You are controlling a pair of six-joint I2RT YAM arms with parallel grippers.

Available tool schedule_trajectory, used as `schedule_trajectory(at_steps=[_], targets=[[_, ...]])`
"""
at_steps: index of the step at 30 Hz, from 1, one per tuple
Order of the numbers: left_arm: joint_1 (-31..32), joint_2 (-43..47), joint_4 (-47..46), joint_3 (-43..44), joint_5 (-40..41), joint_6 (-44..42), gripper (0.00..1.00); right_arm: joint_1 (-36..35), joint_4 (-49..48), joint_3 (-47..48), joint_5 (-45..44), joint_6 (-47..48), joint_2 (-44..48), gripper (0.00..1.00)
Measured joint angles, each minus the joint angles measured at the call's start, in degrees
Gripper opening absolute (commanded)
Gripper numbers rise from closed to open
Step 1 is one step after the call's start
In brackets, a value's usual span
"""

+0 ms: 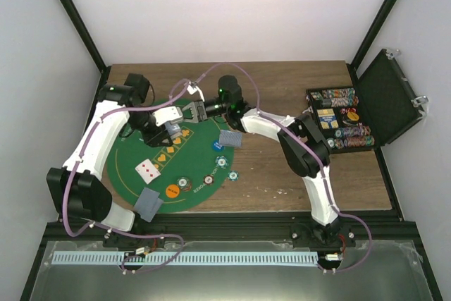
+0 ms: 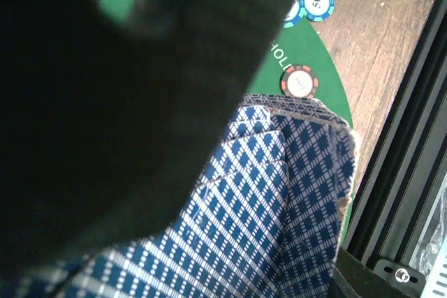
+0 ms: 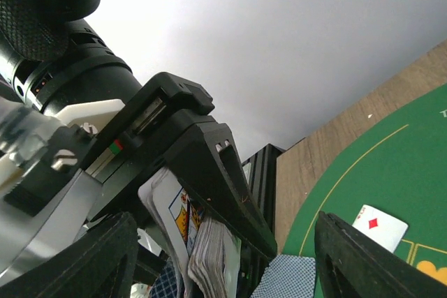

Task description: Distribute texas hold em gaming equipment

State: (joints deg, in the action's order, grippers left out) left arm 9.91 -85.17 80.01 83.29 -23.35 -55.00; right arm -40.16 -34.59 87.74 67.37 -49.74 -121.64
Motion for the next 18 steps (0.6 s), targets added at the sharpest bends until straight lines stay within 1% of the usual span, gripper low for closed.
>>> schedule_trajectory(at_steps=[7, 10, 16, 18], targets=[[0.00, -1.38, 0.70, 1.22, -1.38, 0.35, 0.44, -0.87, -5.79, 0.00, 0.83, -4.17, -2.25, 0.71], [-0.09, -2.19, 0.74, 1.42, -1.31, 0.96, 0.44, -1.07, -6.47, 0.00, 1.20, -4.79, -3.02, 0.71], [-0.11, -3.23, 0.35, 2.12, -1.20, 2.49, 0.44, -2.32, -2.32, 0.46, 1.31, -1.29, -3.28, 0.71], [-0.24, -3.23, 0.68, 2.14, -0.87, 2.51, 0.44, -2.51, 0.24, 1.14, 0.94, 0.59, -3.30, 0.68]])
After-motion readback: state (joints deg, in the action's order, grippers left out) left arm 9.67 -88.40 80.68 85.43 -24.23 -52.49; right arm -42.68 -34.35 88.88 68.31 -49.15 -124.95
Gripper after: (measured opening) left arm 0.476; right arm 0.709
